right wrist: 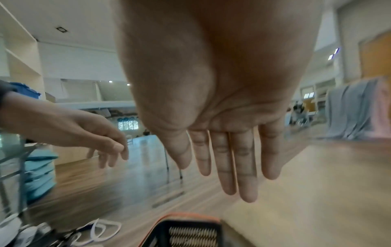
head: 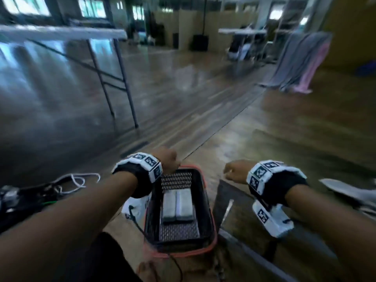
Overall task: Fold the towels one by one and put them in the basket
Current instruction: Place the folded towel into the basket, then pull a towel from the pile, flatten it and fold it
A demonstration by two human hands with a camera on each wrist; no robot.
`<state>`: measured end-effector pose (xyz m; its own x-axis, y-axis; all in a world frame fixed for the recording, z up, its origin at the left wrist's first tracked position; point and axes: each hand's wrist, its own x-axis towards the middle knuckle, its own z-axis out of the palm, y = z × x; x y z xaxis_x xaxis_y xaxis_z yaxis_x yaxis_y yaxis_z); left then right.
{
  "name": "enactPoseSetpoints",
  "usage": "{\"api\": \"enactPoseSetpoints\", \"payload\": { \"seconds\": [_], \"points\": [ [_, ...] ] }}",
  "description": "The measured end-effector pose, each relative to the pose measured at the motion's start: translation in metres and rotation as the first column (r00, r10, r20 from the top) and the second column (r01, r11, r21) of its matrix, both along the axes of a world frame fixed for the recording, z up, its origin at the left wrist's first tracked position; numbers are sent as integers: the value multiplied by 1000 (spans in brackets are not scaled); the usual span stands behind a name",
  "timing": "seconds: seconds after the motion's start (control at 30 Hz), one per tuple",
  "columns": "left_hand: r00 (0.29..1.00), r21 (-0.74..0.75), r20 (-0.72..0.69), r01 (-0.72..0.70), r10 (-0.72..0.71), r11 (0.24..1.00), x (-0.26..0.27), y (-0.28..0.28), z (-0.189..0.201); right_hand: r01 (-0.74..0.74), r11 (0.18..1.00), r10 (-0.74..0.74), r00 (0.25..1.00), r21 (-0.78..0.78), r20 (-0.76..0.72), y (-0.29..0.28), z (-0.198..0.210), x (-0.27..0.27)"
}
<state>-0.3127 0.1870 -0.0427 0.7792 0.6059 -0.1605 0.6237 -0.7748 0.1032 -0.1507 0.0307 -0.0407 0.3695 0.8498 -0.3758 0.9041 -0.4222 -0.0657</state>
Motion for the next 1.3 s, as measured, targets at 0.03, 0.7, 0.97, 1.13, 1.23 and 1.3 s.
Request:
{"api": "enactPoseSetpoints", "payload": {
  "seconds": [0.03, 0.7, 0.97, 1.13, 1.23, 1.3],
  "points": [
    [999, 42, 30, 21, -23, 999, 0, -14, 26, 40, 999, -40, 999, 24, 24, -22, 27, 0],
    [640, 170, 306, 692, -705, 702, 173, -255, 111, 618, 771, -636, 764, 156, 115, -362, 131, 70],
    [521, -2, 278, 840, -807, 542, 261, -333, 11, 775, 626, -779, 626, 82, 24, -425, 47, 112],
    [401, -29, 230, 914, -887, 405, 300, -393, -52, 846, 532, -842, 533, 40, -82, -459, -20, 130],
    [296, -50, 187, 955, -937, 292, 321, -428, -70, 871, 487, -857, 490, 62, -158, -468, -58, 130],
    [263, -34, 160, 965, -952, 261, 330, -446, -78, 842, 534, -839, 539, 79, -79, -472, -77, 128]
  ]
}}
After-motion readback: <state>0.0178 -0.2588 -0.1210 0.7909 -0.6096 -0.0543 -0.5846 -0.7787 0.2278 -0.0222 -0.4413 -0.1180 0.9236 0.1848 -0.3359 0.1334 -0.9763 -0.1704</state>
